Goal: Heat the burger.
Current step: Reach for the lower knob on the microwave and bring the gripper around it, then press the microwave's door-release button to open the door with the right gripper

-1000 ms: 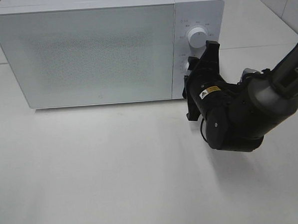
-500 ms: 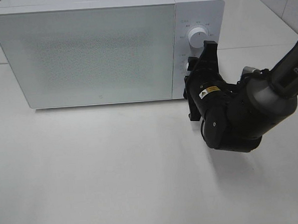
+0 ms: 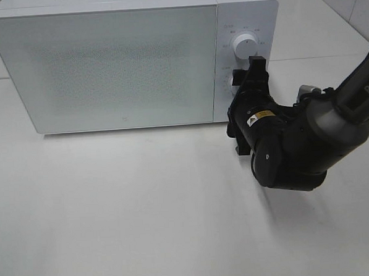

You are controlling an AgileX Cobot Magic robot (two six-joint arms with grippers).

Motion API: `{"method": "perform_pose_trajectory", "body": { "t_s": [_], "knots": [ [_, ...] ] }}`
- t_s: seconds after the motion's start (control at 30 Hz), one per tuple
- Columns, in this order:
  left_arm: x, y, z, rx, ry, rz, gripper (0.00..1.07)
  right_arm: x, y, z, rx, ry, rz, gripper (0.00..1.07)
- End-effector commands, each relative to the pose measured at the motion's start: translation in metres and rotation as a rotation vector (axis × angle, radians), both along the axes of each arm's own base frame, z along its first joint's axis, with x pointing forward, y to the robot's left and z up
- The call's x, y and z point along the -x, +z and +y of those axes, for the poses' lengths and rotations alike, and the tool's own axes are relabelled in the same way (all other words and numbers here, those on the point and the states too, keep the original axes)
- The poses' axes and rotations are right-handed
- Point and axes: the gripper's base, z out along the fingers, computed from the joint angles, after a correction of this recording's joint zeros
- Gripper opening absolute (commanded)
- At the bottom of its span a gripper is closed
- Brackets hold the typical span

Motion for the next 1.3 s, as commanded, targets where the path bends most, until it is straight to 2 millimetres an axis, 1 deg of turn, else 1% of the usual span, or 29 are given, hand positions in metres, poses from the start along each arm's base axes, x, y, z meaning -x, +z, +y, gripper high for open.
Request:
{"method": "perform_pose_trajectory", "body": {
  "t_s": [0.03,0.07,0.13,0.17,0.2,0.23,0.27,0.3,0.33,0.4,0.47,0.5,0.67,0.77,0.83,0.87,0.9,0.93,1.03,1.1,1.13,1.2,1.23,1.27,1.3],
  "knots": [
    [0.003,0.000,0.000,0.005,0.002,-0.032,1.00,0.003,0.010,-0.002,0.041,0.017,-0.111,0.75],
    [0.003,0.000,0.000,0.005,0.002,-0.032,1.00,0.003,0.010,-0.002,0.041,0.017,-0.111,0.75],
    [0.003,0.000,0.000,0.005,0.002,-0.032,1.00,0.012,0.007,-0.002,0.054,0.037,-0.109,0.75],
    [0.003,0.000,0.000,0.005,0.002,-0.032,1.00,0.012,0.007,-0.002,0.054,0.037,-0.109,0.75],
    [0.003,0.000,0.000,0.005,0.002,-0.032,1.00,0.017,0.004,-0.001,0.052,0.050,-0.094,0.75],
    [0.003,0.000,0.000,0.005,0.002,-0.032,1.00,0.017,0.004,-0.001,0.052,0.050,-0.094,0.75],
    [0.003,0.000,0.000,0.005,0.002,-0.032,1.00,0.024,0.003,-0.001,0.057,0.063,-0.082,0.75],
    [0.003,0.000,0.000,0.005,0.002,-0.032,1.00,0.024,0.003,-0.001,0.057,0.063,-0.082,0.75],
    [0.003,0.000,0.000,0.005,0.002,-0.032,1.00,0.030,0.006,-0.002,0.072,0.074,-0.095,0.75],
    [0.003,0.000,0.000,0.005,0.002,-0.032,1.00,0.032,0.008,-0.003,0.080,0.076,-0.104,0.75],
    [0.003,0.000,0.000,0.005,0.002,-0.032,1.00,0.041,0.017,-0.006,0.107,0.125,-0.113,0.75],
    [0.003,0.000,0.000,0.005,0.002,-0.032,1.00,0.041,0.017,-0.006,0.107,0.125,-0.113,0.75],
    [0.003,0.000,0.000,0.005,0.002,-0.032,1.00,0.058,0.028,-0.012,0.188,0.205,-0.106,0.74],
    [0.003,0.000,0.000,0.005,0.002,-0.032,1.00,0.060,0.029,-0.012,0.203,0.223,-0.094,0.73],
    [0.003,0.000,0.000,0.005,0.002,-0.032,1.00,0.069,0.034,-0.012,0.312,0.318,-0.008,0.73],
    [0.003,0.000,0.000,0.005,0.002,-0.032,1.00,0.069,0.034,-0.012,0.312,0.318,-0.008,0.73],
    [0.003,0.000,0.000,0.005,0.002,-0.032,1.00,0.071,0.037,-0.012,0.354,0.345,0.003,0.73],
    [0.003,0.000,0.000,0.005,0.002,-0.032,1.00,0.074,0.041,-0.012,0.431,0.399,0.043,0.73],
    [0.003,0.000,0.000,0.005,0.002,-0.032,1.00,0.076,0.043,-0.012,0.471,0.427,0.063,0.73],
    [0.003,0.000,0.000,0.005,0.002,-0.032,1.00,0.084,0.049,-0.014,0.633,0.526,0.140,0.73],
    [0.003,0.000,0.000,0.005,0.002,-0.032,1.00,0.084,0.049,-0.014,0.633,0.526,0.140,0.73],
    [0.003,0.000,0.000,0.005,0.002,-0.032,1.00,0.088,0.050,-0.019,0.756,0.599,0.189,0.73],
    [0.003,0.000,0.000,0.005,0.002,-0.032,1.00,0.088,0.050,-0.019,0.756,0.599,0.189,0.73],
    [0.003,0.000,0.000,0.005,0.002,-0.032,1.00,0.088,0.051,-0.020,0.793,0.627,0.203,0.73],
    [0.003,0.000,0.000,0.005,0.002,-0.032,1.00,0.088,0.053,-0.023,0.867,0.686,0.226,0.73]
  ]
}}
